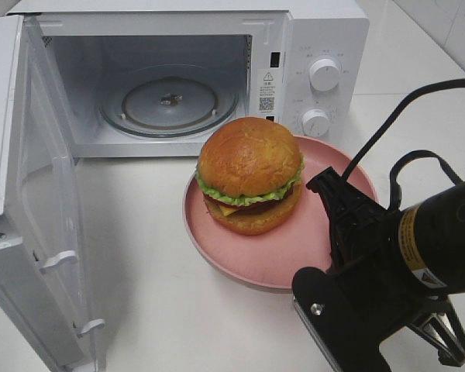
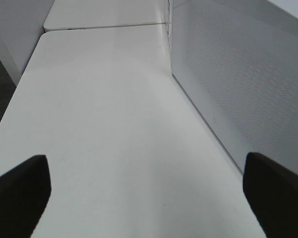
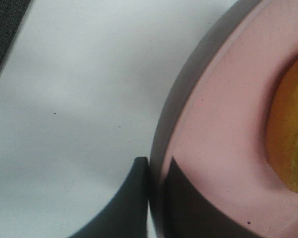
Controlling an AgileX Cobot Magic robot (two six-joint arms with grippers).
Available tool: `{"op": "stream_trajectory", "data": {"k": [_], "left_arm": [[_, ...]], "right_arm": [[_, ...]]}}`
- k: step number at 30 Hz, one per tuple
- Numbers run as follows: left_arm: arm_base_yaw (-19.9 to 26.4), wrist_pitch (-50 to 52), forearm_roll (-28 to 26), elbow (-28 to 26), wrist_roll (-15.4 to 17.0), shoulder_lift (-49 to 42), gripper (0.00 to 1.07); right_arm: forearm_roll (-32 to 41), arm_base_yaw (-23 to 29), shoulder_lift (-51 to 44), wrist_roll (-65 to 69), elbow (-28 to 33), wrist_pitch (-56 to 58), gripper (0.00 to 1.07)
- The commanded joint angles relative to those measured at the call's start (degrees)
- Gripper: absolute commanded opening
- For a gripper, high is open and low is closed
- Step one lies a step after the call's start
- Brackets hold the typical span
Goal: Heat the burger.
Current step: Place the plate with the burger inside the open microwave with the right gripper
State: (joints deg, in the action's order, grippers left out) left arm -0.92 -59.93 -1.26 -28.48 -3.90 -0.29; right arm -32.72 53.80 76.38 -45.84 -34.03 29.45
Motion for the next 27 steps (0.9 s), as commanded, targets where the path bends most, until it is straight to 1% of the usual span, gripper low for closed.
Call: {"op": "stream_trajectory", "data": {"k": [1,5,7,8,10,13,15,16,18,21,23,27], "left_arm": [[-0.29,0.52,0.06,0.06,0.29,-1.49,0.98],[-0.29,0.52,0.06,0.06,0.29,-1.49,0.98],[-0.29,0.52,0.06,0.06,0.29,-1.49,0.98],[-0.29,0.52,0.06,0.06,0.29,-1.49,0.98],[-0.29,0.52,0.06,0.06,0.29,-1.49,0.98],[-0.29,0.52,0.06,0.06,0.29,-1.49,0.98],[-0.29,0.52,0.06,0.06,0.29,-1.49,0.98],[-0.29,0.52,0.06,0.06,0.29,-1.49,0.98],[-0.29,0.52,0.06,0.06,0.29,-1.49,0.98],[-0.29,0.52,0.06,0.06,0.29,-1.49,0.98],[-0.29,0.52,0.06,0.06,0.29,-1.49,0.98],[-0.29,0.52,0.06,0.06,0.29,-1.49,0.98]], "right_arm": [[1.32,-0.17,-0.23,-4.41,-0.74,-2.58,0.0],[3.15,-1.66,0.23,-6.42,-2.35,-2.64,0.0],[4.01,-4.01,1.43,-7.51,-4.18,-2.58,0.0],[4.01,-4.01,1.43,-7.51,-4.18,-2.58,0.0],[5.21,-6.19,3.32,-7.51,-6.82,-2.41,0.0],[5.67,-6.47,3.84,-8.02,-7.45,-2.41,0.0],[7.91,-7.56,5.04,-12.03,-8.94,-2.58,0.0],[7.91,-7.56,5.04,-12.03,-8.94,-2.58,0.0],[12.43,-8.25,7.16,-19.25,-10.89,-2.75,0.0],[13.46,-8.25,7.79,-20.8,-11.34,-2.81,0.0],[17.02,-8.25,9.8,-24.12,-13.64,-3.55,0.0],[18.39,-8.31,11.86,-25.1,-15.81,-3.72,0.0]]}}
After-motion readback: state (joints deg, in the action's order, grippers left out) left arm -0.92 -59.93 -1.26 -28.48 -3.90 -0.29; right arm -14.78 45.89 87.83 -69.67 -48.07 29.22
